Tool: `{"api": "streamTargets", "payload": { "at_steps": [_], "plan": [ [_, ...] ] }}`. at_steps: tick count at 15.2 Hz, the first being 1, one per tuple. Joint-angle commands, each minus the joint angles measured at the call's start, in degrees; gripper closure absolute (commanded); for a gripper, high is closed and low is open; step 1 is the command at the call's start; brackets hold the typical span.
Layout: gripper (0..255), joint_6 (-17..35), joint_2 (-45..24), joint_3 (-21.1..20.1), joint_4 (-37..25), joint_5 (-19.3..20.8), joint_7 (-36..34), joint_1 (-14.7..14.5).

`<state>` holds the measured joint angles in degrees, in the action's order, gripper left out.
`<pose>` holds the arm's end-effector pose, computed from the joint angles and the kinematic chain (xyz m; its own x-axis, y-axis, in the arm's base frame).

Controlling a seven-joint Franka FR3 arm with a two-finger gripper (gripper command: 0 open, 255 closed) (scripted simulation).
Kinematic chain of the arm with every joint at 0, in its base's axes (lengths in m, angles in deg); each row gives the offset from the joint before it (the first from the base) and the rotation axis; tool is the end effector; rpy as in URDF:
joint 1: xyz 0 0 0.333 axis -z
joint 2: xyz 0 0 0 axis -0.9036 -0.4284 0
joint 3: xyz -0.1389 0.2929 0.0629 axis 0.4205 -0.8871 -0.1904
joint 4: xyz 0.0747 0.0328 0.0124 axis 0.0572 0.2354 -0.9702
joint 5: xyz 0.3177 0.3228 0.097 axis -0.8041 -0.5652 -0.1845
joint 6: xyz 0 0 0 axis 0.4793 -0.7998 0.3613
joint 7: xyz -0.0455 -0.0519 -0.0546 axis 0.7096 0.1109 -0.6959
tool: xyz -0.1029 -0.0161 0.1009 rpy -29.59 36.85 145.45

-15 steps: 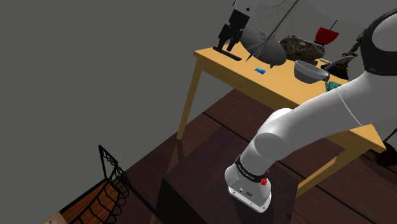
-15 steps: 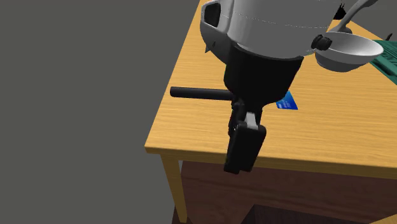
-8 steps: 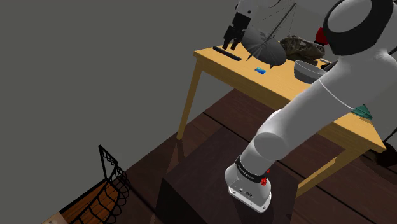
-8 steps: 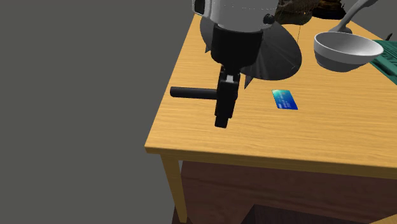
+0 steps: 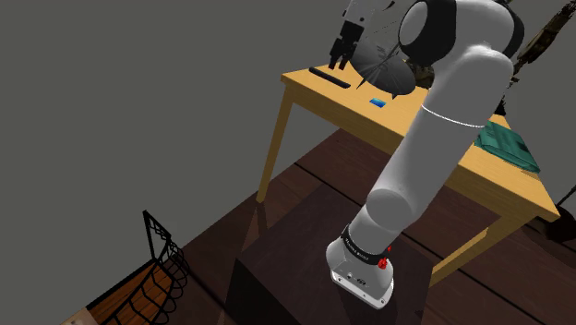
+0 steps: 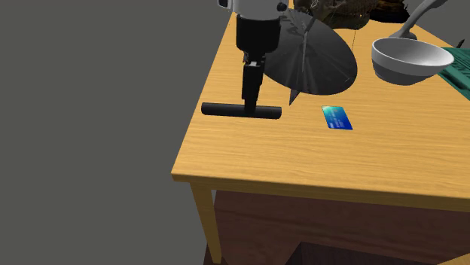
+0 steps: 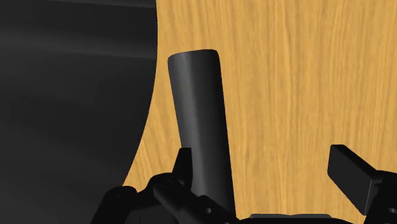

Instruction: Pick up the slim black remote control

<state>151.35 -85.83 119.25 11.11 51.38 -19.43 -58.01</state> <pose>0.4913 -0.4328 0.5456 0.9999 -0.0154 0.0023 -0.0152 -0.9962 -0.0863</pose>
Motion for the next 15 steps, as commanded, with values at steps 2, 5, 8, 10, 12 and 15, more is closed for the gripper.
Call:
{"api": "streamTargets", "payload": {
  "at_steps": [2, 5, 8, 10, 12, 15],
  "plan": [
    [0, -2.2, -7.4, 1.1, -7.5, -3.7, 4.6, 3.6],
    [0, 0.3, -7.0, 0.9, -4.6, -3.4, 4.6, 3.3],
    [0, 2.7, -6.7, 0.8, -1.9, -3.3, 4.6, 3.0],
    [0, 3.9, -6.6, 0.7, -0.6, -3.2, 4.7, 2.9],
    [255, 3.7, -6.8, 0.7, -1.0, -3.3, 4.8, 3.0],
    [255, 3.7, -6.7, 0.7, -0.9, -3.3, 4.7, 2.9]
  ]
}}
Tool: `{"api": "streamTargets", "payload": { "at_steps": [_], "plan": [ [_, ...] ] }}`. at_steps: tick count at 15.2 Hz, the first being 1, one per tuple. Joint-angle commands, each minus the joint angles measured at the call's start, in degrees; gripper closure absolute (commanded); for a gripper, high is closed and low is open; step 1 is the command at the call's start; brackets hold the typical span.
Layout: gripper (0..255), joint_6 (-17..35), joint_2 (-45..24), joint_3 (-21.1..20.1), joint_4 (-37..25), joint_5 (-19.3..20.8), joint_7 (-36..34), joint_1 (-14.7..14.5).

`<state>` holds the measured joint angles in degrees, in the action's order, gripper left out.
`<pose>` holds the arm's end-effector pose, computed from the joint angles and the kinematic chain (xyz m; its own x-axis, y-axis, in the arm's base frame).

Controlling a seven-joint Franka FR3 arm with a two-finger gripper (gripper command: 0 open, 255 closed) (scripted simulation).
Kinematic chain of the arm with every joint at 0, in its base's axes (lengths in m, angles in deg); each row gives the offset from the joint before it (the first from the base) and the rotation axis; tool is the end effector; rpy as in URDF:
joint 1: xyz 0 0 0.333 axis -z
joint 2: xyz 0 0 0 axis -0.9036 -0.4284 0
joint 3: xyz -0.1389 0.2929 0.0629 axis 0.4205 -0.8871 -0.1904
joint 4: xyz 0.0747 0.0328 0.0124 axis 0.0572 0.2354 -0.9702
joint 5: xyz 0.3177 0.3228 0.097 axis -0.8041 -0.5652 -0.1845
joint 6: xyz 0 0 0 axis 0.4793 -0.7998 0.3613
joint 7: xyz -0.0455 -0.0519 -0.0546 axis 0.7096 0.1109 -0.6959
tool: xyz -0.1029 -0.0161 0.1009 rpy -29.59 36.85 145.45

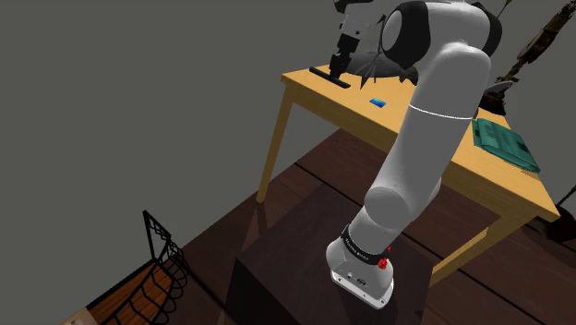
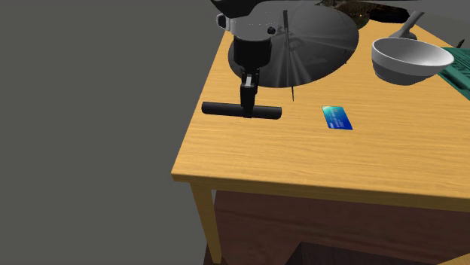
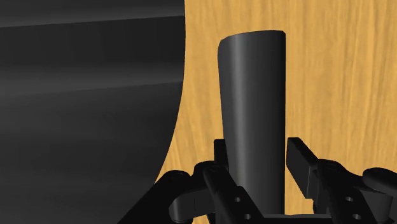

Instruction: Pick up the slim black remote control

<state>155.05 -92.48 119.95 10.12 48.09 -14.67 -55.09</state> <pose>0.4991 -0.4694 0.4968 1.0000 -0.0044 -0.0087 -0.0051 -0.9968 -0.0800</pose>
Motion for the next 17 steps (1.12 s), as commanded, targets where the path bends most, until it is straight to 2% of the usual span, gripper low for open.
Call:
{"api": "streamTargets", "payload": {
  "at_steps": [1, 6, 17],
  "plan": [
    [255, 0.0, 0.0, 0.0, 0.1, 0.0, 0.0, 0.0],
    [255, 0.2, 0.1, 0.0, 0.4, 0.1, -0.1, -0.1],
    [255, -8.9, -1.5, 0.3, -10.1, -0.8, -0.2, 1.5]
  ]
}}
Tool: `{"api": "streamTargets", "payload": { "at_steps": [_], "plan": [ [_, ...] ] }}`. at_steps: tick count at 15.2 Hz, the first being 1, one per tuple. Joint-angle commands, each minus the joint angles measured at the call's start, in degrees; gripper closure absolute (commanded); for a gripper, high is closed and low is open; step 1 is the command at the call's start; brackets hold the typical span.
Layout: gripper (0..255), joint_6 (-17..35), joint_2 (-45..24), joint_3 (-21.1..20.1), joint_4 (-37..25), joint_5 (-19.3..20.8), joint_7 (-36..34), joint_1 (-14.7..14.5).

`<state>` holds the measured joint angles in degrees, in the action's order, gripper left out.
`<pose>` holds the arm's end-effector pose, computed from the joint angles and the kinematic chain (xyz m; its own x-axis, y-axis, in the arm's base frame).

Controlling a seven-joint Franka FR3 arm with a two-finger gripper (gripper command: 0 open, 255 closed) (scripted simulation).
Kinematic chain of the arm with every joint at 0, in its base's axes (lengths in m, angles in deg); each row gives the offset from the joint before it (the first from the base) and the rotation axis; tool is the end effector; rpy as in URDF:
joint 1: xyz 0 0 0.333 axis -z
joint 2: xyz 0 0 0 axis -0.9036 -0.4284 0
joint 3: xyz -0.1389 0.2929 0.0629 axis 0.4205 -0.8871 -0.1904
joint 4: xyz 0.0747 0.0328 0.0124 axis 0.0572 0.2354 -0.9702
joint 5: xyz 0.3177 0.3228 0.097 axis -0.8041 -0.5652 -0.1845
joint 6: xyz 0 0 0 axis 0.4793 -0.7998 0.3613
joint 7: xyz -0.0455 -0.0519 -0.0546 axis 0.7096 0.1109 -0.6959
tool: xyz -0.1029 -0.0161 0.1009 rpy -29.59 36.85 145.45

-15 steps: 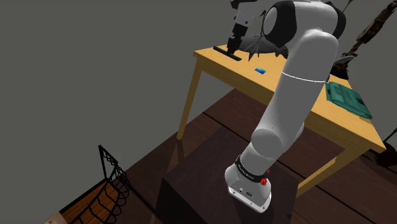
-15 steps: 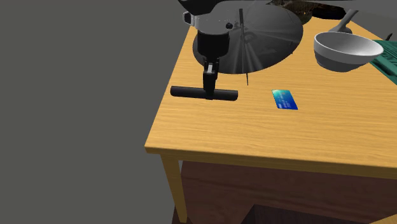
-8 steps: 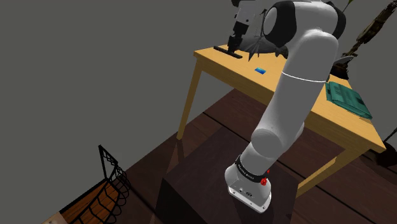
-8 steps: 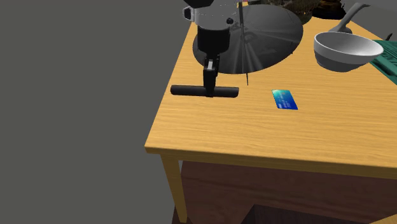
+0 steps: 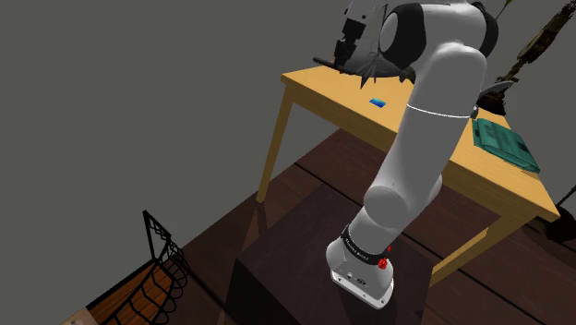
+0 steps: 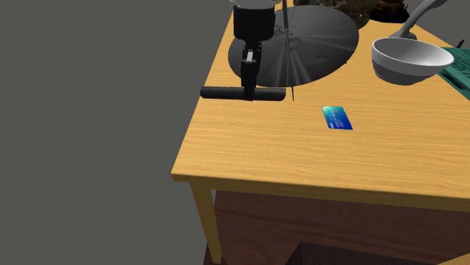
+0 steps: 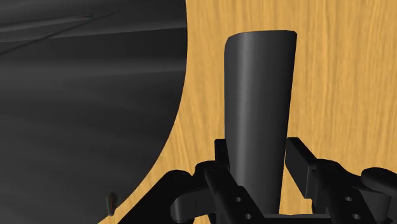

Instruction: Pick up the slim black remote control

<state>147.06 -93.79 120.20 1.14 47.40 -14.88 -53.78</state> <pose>0.4996 -0.4701 0.5568 0.9999 -0.0059 -0.0104 -0.0067 -0.9967 -0.0808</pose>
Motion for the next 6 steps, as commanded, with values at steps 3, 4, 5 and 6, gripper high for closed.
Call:
{"api": "streamTargets", "payload": {
  "at_steps": [3, 4, 5, 6],
  "plan": [
    [255, -3.7, -1.1, 0.1, -4.6, -0.7, 0.1, 1.0],
    [255, -4.6, -1.4, 0.1, -5.8, -0.9, 0.2, 1.2],
    [255, -4.8, -1.5, 0.1, -6.0, -1.0, 0.2, 1.3],
    [255, -4.8, -1.5, 0.1, -6.0, -1.0, 0.2, 1.3]
  ]
}}
